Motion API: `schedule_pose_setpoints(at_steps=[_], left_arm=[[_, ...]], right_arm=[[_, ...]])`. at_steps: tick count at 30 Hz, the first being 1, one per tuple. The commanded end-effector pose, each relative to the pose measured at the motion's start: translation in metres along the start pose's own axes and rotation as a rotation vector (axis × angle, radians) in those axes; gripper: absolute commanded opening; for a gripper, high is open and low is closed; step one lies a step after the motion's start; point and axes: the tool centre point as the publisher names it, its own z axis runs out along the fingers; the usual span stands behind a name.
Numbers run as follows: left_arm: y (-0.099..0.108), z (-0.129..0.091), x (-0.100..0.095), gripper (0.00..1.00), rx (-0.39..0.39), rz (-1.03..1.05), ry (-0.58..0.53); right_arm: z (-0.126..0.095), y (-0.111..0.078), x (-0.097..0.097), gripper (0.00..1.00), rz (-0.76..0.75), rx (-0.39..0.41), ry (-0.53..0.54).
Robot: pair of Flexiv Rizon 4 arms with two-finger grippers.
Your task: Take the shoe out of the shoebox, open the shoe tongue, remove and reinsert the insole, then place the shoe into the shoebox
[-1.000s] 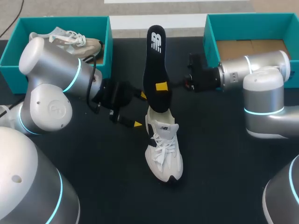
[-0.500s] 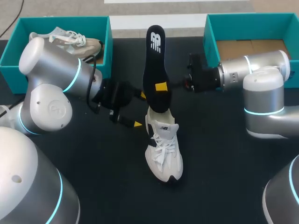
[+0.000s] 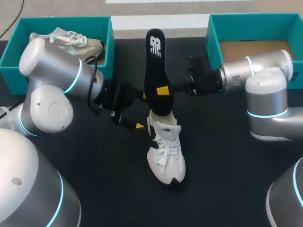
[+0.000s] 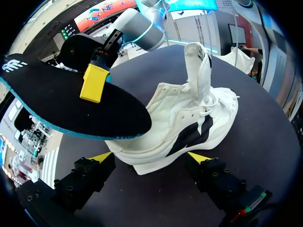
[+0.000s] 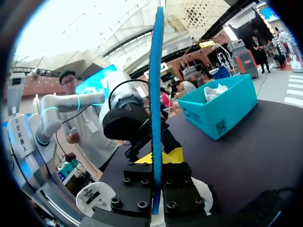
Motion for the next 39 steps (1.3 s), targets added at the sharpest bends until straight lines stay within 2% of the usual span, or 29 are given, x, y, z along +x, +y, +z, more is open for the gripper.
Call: schedule_pose_setpoints(at_steps=[1, 13, 18, 39], left_arm=[[-0.001, 0.001, 0.000, 1.00, -0.003, 0.000, 0.000], [-0.001, 0.001, 0.000, 1.00, -0.003, 0.000, 0.000], [-0.001, 0.001, 0.000, 1.00, -0.003, 0.000, 0.000], [-0.001, 0.001, 0.000, 1.00, -0.003, 0.000, 0.000]], right_arm=[[0.001, 0.000, -0.001, 0.00, 0.000, 0.001, 0.003], [-0.001, 0.000, -0.002, 0.00, -0.019, 0.001, 0.008], [-0.002, -0.001, -0.002, 0.00, -0.017, 0.036, 0.017], [0.007, -0.020, -0.012, 0.00, -0.023, 0.030, 0.052]])
